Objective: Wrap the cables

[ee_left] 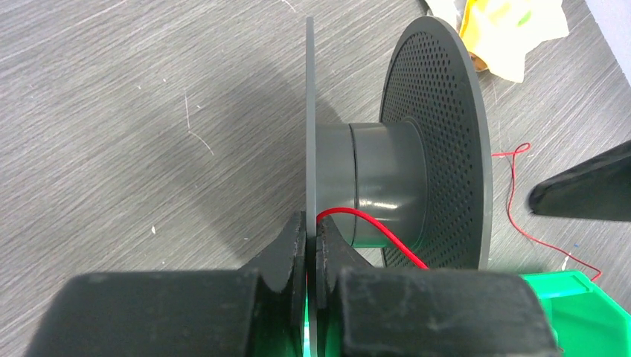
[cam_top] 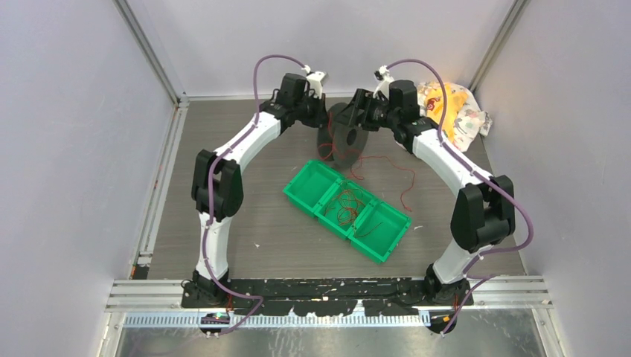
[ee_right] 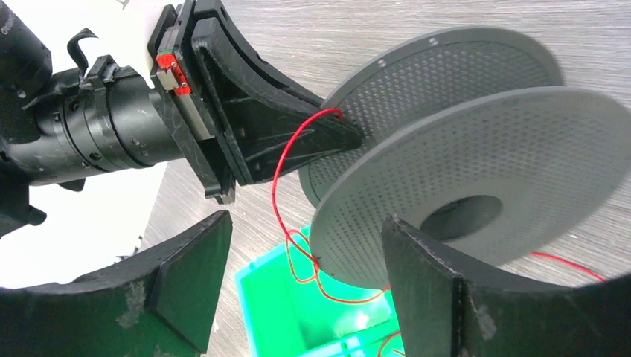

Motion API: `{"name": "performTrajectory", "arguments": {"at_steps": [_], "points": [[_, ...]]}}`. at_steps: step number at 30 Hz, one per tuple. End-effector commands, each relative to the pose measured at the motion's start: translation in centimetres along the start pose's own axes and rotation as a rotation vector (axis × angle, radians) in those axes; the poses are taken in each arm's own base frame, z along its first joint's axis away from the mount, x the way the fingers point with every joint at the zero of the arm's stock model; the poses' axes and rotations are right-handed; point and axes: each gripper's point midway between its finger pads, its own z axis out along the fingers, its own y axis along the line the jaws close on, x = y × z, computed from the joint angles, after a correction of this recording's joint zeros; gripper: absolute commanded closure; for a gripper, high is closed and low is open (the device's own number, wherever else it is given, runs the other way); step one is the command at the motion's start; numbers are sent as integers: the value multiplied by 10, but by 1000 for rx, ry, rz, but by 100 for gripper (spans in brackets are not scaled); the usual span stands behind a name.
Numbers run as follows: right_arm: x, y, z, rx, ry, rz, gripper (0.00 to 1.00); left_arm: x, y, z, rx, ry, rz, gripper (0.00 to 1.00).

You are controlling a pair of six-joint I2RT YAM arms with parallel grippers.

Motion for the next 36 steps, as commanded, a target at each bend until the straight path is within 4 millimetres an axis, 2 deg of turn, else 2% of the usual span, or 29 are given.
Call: {"name": "performTrajectory", "arguments": {"at_steps": [1, 4, 7, 11, 14, 20, 24, 27, 32, 34, 35, 36], "points": [[-47, 27, -45, 35, -125, -129, 20, -54, -23, -41, 14, -123, 50, 99], [-46, 27, -65, 79, -133, -169, 17, -60, -20, -58, -41, -135, 37, 99], [-38, 29, -84, 93, -125, -215, 15, -76, -21, -88, -107, -173, 28, 100], [-17, 17, -96, 128, -101, -258, 16, -92, -28, -128, -164, -212, 4, 99], [6, 11, -98, 104, -92, -273, 17, -102, -38, -158, -171, -239, -8, 100], [48, 13, -78, -10, -45, -188, 18, -127, -61, -214, -154, -318, -57, 100], [78, 22, -60, -64, 4, -200, 19, -137, -74, -241, -139, -371, -72, 100], [94, 22, -48, -94, 31, -179, 20, -139, -77, -250, -135, -382, -75, 100], [95, 26, -25, -139, -21, -133, 21, -141, -80, -253, -129, -384, -100, 100], [95, 28, -14, -134, -38, -133, 30, -143, -82, -255, -120, -391, -111, 100], [94, 29, -10, -133, -45, -128, 40, -143, -83, -255, -117, -392, -113, 100], [92, 30, -8, -130, -50, -116, 57, -143, -83, -256, -119, -389, -115, 100]]}}
